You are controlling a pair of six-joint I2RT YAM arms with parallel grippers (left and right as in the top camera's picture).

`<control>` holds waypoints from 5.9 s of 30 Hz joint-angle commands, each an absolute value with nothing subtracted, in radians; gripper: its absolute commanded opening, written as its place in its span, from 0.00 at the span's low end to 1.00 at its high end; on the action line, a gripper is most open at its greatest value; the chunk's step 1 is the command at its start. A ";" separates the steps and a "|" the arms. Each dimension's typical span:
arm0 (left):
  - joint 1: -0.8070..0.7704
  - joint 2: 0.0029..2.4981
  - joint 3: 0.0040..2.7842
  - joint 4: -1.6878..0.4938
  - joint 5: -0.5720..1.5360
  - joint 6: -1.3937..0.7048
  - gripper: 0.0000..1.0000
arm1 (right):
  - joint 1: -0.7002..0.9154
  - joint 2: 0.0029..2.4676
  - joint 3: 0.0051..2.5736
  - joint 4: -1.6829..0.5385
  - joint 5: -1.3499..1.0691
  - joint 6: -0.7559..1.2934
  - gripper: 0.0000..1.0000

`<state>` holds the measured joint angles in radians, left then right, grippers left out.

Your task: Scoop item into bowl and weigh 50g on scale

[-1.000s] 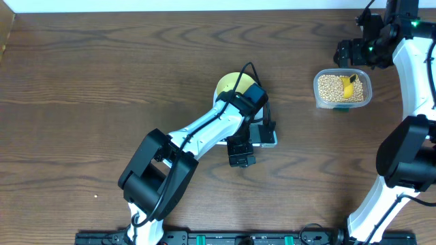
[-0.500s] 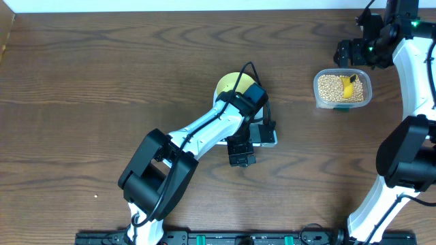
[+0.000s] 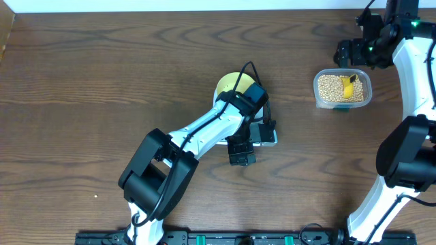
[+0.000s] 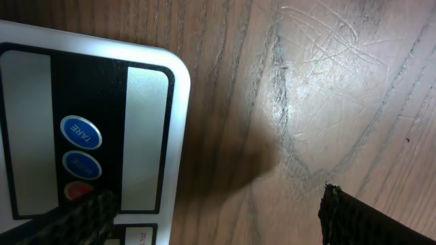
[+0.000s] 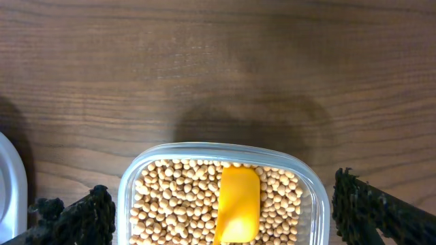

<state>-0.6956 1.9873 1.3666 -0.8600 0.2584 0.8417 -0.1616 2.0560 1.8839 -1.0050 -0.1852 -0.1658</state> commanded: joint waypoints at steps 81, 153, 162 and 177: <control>0.036 1.814 1.339 -0.513 0.303 0.630 0.98 | -0.162 2.057 1.893 -1.006 -0.186 -0.162 0.99; -0.258 1.633 1.295 -0.902 0.126 1.024 0.98 | -0.162 2.057 1.893 -1.006 -0.186 -0.163 0.99; -0.190 1.633 1.295 -0.903 0.126 1.024 0.98 | -0.162 2.057 1.893 -1.006 -0.186 -0.163 0.99; -0.188 1.633 1.295 -0.899 0.126 1.024 0.98 | -0.162 2.057 1.893 -1.006 -0.186 -0.163 0.99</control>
